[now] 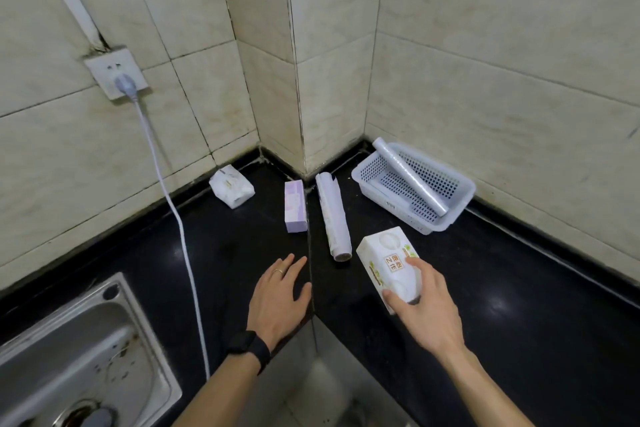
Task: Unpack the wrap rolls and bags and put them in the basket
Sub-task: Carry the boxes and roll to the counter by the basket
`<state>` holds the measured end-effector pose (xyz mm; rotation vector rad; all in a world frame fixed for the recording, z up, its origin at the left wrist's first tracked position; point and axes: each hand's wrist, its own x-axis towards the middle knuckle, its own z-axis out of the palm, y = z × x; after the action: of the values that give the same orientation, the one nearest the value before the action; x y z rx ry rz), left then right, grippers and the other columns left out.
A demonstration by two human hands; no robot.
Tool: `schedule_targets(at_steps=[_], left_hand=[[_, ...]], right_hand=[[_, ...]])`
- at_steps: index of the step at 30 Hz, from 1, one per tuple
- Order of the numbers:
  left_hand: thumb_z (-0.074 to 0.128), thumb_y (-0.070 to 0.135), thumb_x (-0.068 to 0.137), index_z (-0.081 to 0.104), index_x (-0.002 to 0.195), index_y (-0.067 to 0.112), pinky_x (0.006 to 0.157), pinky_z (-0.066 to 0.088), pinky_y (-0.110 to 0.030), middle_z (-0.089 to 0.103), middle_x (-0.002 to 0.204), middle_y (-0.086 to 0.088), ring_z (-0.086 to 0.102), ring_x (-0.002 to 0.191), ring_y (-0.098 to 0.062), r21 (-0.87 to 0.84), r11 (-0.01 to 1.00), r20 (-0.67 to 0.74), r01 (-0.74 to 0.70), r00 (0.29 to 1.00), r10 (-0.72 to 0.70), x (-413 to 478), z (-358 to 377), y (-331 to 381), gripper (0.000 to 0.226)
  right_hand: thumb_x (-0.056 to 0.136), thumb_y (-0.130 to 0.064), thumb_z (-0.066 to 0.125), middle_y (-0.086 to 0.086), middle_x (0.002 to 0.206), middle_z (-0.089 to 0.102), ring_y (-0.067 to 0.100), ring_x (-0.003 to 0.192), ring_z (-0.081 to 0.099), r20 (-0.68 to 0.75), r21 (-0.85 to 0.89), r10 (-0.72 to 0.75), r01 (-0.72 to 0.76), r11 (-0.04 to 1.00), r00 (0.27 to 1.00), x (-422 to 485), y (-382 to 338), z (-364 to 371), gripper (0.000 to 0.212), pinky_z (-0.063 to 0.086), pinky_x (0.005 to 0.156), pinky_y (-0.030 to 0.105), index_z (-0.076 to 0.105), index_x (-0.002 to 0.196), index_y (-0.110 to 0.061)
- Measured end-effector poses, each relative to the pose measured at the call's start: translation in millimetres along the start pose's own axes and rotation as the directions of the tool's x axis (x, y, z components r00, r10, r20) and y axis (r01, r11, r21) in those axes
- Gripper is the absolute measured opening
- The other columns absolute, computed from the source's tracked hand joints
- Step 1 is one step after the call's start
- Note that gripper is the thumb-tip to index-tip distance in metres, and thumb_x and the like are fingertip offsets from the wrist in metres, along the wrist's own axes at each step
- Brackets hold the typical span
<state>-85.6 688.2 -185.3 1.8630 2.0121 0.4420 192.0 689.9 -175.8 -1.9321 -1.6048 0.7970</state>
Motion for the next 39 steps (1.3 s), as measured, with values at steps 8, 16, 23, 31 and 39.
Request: schedule_targets(at_steps=[8,16,23,31,39], left_hand=[[0.044,0.048,0.099,0.031,0.152,0.033,0.121,0.021,-0.033,0.029,0.160,0.004,0.021,0.149,-0.017,0.059,0.997,0.051,0.053,0.997,-0.056,76,9,-9,0.057],[0.042,0.049,0.099,0.027,0.154,0.033,0.122,0.017,-0.035,0.024,0.162,0.003,0.017,0.150,-0.019,0.121,0.984,0.203,0.133,0.967,-0.156,117,46,-30,0.059],[0.040,0.050,0.098,0.021,0.155,0.033,0.122,0.016,-0.044,0.013,0.165,0.001,0.011,0.151,-0.026,0.173,0.979,0.363,0.107,0.917,-0.165,137,82,-52,0.062],[0.043,0.050,0.094,0.022,0.152,0.041,0.118,0.020,-0.058,0.008,0.165,0.005,0.005,0.151,-0.025,0.188,0.978,0.418,0.087,0.894,-0.160,142,96,-69,0.061],[0.053,0.039,0.095,0.034,0.151,0.025,0.116,0.030,-0.047,0.023,0.161,-0.005,0.029,0.144,-0.028,0.092,0.995,0.298,0.040,0.952,-0.066,154,82,-67,0.061]], right_hand=[[0.073,-0.068,0.061,-0.009,0.151,0.036,0.025,0.122,0.054,0.006,-0.026,0.058,-0.058,0.998,0.998,87,-3,22,0.078,0.052,0.083,0.046,0.028,0.141,-0.048],[0.078,-0.063,0.063,-0.006,0.150,0.033,0.028,0.121,0.051,0.045,-0.095,0.127,-0.123,0.988,0.991,131,5,58,0.077,0.052,0.082,0.047,0.025,0.142,-0.045],[0.082,-0.057,0.066,-0.001,0.150,0.032,0.031,0.121,0.049,0.024,-0.151,0.265,-0.258,0.954,0.964,146,14,93,0.078,0.053,0.085,0.051,0.023,0.145,-0.037],[0.079,-0.060,0.068,-0.003,0.149,0.028,0.031,0.119,0.050,0.021,-0.215,0.253,-0.243,0.946,0.967,145,31,113,0.084,0.054,0.076,0.048,0.022,0.146,-0.038],[0.080,-0.073,0.057,0.018,0.152,0.034,0.037,0.146,0.027,-0.140,-0.440,0.032,-0.091,0.894,0.990,145,2,115,0.086,0.027,0.117,0.051,0.039,0.140,-0.014]])
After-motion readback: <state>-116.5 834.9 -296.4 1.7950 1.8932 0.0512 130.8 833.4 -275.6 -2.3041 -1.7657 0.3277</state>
